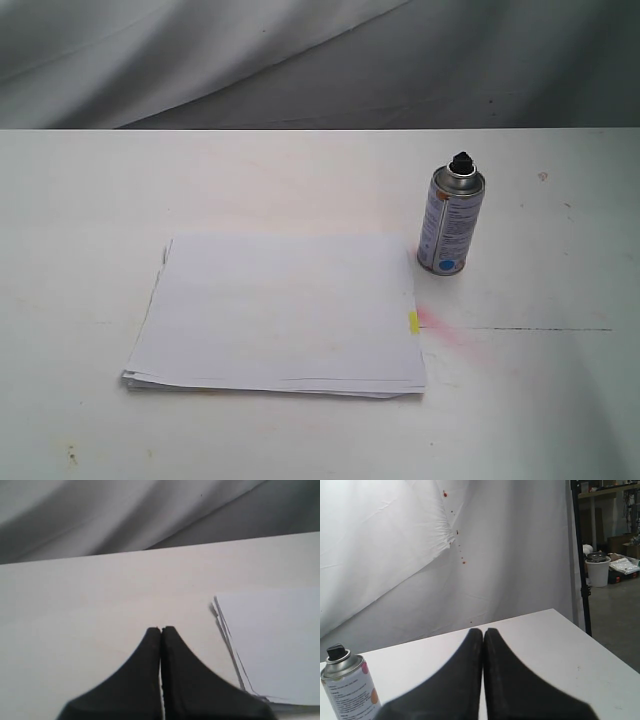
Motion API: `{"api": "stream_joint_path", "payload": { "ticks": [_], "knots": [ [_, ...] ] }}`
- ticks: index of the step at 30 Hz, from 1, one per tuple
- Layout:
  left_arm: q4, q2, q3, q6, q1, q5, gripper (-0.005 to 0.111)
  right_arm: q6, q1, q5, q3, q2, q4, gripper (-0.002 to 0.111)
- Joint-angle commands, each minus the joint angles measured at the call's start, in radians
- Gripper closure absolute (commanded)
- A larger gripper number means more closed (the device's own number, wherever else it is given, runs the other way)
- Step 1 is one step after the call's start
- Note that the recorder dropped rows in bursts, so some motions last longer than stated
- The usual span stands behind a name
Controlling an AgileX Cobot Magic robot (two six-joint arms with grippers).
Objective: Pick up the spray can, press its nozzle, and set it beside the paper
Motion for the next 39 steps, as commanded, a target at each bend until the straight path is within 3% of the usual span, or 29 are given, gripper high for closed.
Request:
{"api": "stream_joint_path", "payload": {
  "ticks": [1,32,39],
  "knots": [
    [-0.002,-0.085,0.005,-0.007,-0.005,-0.001,0.107,-0.004,-0.008,0.002,0.004,-0.005,0.001,0.108],
    [-0.002,-0.118,0.005,-0.007,-0.005,-0.002,0.107,-0.004,-0.008,0.014,0.004,-0.005,0.001,0.108],
    [-0.002,-0.118,0.005,-0.009,-0.005,-0.002,0.107,-0.004,-0.008,0.292,0.004,-0.005,-0.006,0.108]
  ]
}}
